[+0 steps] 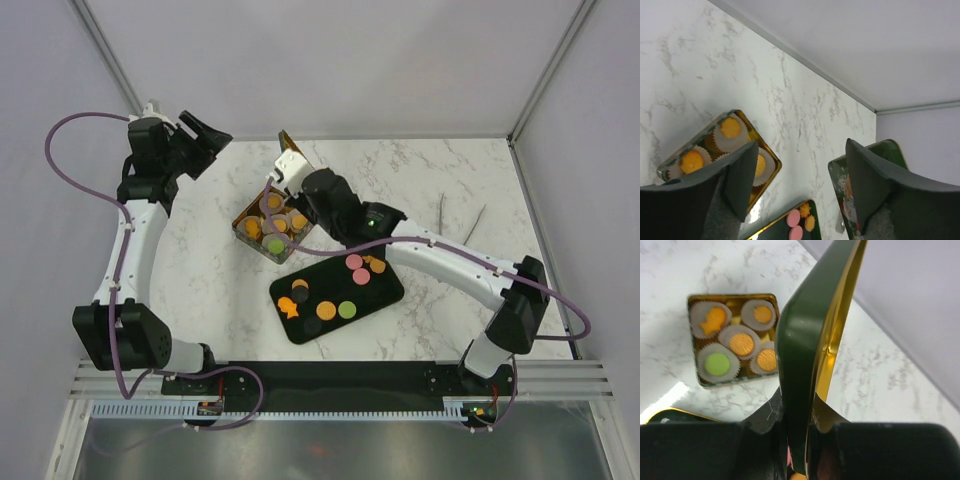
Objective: Pack the cookies
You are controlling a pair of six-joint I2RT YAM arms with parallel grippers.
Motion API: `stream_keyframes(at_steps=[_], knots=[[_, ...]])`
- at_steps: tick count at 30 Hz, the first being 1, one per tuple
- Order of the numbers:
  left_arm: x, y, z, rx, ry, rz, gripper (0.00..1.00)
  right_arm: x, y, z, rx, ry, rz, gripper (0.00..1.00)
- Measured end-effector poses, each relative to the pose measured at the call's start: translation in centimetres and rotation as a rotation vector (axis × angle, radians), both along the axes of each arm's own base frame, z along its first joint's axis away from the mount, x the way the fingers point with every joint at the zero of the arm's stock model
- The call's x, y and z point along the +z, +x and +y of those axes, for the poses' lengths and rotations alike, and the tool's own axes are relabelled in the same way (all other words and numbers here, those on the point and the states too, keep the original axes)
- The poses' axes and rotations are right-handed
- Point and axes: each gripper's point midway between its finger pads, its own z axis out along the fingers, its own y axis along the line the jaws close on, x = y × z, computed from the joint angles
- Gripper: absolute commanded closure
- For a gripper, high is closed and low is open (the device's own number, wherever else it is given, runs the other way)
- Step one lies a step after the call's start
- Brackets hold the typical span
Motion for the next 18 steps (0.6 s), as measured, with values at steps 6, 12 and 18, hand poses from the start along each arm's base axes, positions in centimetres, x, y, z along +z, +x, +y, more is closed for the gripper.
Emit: stream_keyframes(at_steps=[6,12,18], knots=[[-5.5,0.2,2.9,0.126,0.042,0.113,0.39,0.2,2.4,2.6,0.006,0.298,0.243,1.00],[-15.1,0.9,4.8,0.198,0.098,0.336,0.53,-3.0,3.0,4.0,-0.033,0.519,0.490,1.00],[-21.9,0.5,5.6,0.221,0.123,0.493,0.66,-5.5,3.1,4.7,-0.052,0.729,0.646,1.00]])
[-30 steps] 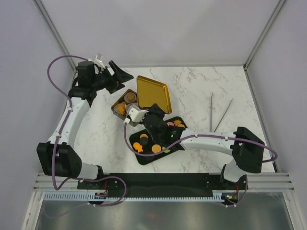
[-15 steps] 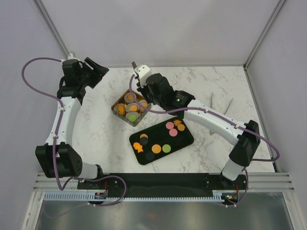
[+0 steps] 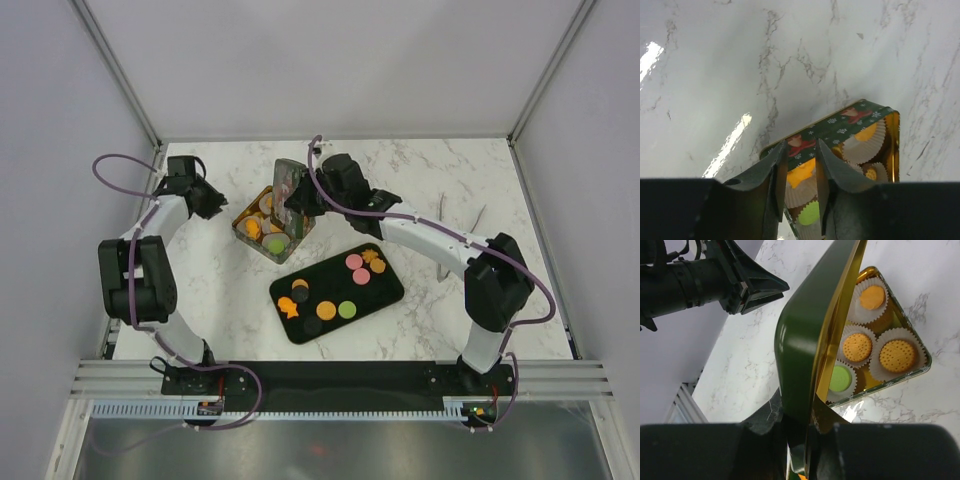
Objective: Pack the cookies
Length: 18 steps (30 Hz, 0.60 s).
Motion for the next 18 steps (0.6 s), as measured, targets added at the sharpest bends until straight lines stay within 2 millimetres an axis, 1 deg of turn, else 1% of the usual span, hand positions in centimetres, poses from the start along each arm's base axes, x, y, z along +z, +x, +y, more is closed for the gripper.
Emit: stream_keyframes(at_steps=[1,5,8,10,13,15,18], knots=[[-0.8,0.0,0.0,0.002,-0.002,0.017,0.69,-0.5,0.1,0.0,-0.007,0.029,0.024,1.00],[-3.5,0.0,0.1,0.014,-0.016,0.075,0.72,-1.6,0.6,-0.4,-0.033,0.153,0.098,1.00],[-5.2,0.0,0.0,0.027,-0.030,0.111,0.76,-1.5,1.4,-1.0,-0.051,0.249,0.133,1.00],[-6.1,-0.1,-0.1,0.035,-0.042,0.124,0.78,-1.0,1.8,-1.2,-0.054,0.321,0.148,1.00],[-7.2,-0.9,-0.4,0.049,-0.063,0.139,0.81,-0.3,2.4,-1.6,-0.055,0.413,0.163,1.00],[-8.2,-1.9,-0.8,0.052,-0.081,0.157,0.82,-0.1,2.7,-1.7,-0.052,0.462,0.168,1.00],[-8.3,-2.9,-1.4,0.060,-0.102,0.150,0.84,-0.5,2.6,-1.6,-0.049,0.507,0.186,1.00]])
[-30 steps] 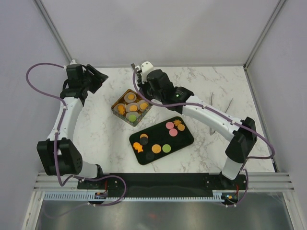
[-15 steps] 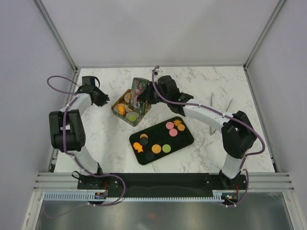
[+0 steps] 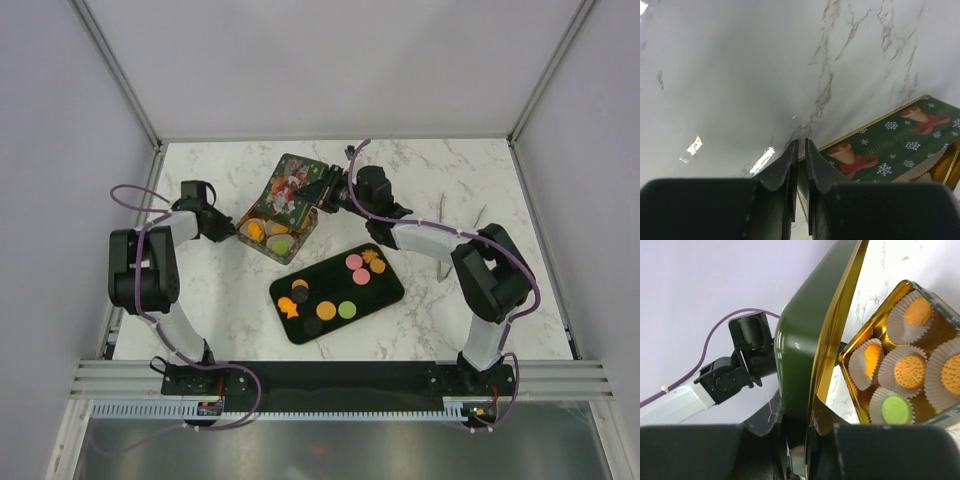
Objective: Pack the cookies
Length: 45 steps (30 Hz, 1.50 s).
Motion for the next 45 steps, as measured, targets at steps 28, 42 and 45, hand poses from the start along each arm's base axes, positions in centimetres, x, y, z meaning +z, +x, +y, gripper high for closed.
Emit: stream_keyframes(at_steps=[28,42,45], knots=[[5.0,-4.8,-6.2,-0.105,-0.033,-0.132,0.88,-4.8,1.4,-1.7,0.020,0.139,0.128,1.00],[10.7,-0.8,-2.7,-0.071,0.036,-0.241,0.29,-7.7,-0.5,-1.2,0.168,0.148,0.228,1.00],[11.1,1.4,-3.8,-0.126,-0.007,-0.275,0.22,-7.9,-0.7,-1.3,0.186,0.151,0.237,1.00]])
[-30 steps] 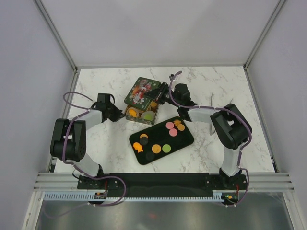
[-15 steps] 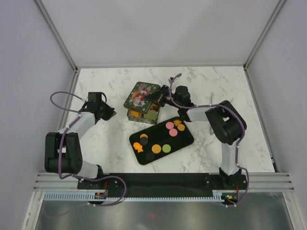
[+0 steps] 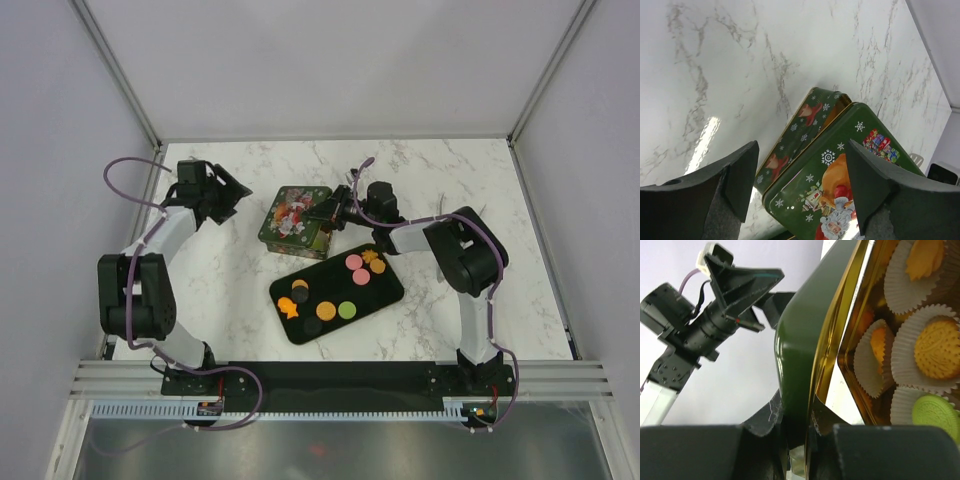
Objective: Pack the cookies
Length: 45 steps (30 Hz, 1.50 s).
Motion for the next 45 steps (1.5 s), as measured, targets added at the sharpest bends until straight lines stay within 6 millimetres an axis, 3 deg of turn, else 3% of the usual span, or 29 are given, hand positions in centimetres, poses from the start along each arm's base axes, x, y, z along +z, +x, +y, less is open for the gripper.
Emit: stream_keyframes(at_steps=[3,8,16,32,45], knots=[[-1.1,1.1,-1.3,-0.065,-0.036,0.009,0.17,-0.4,0.1,-0.4,0.007,0.001,0.015,1.00],[-3.4,1.1,-3.8,-0.181,-0.105,0.044,0.13,-0.8,0.4,-0.9,0.011,0.016,0.021,1.00],[-3.7,1.2,-6.9,-0.310,-0.186,0.017,0.13,-1.5,0.6,-1.3,0.022,0.023,0.024,0.99],[-4.7,0.7,-9.0,-0.378,-0.200,0.033,0.13,-2.7,1.5,-3.7,-0.033,0.039,0.057,0.91],[-4.9,2.4,-11.2,-0.458,-0.166,0.026,0.13,-3.0,2.0,-5.6,-0.071,0.069,0.068,0.78]])
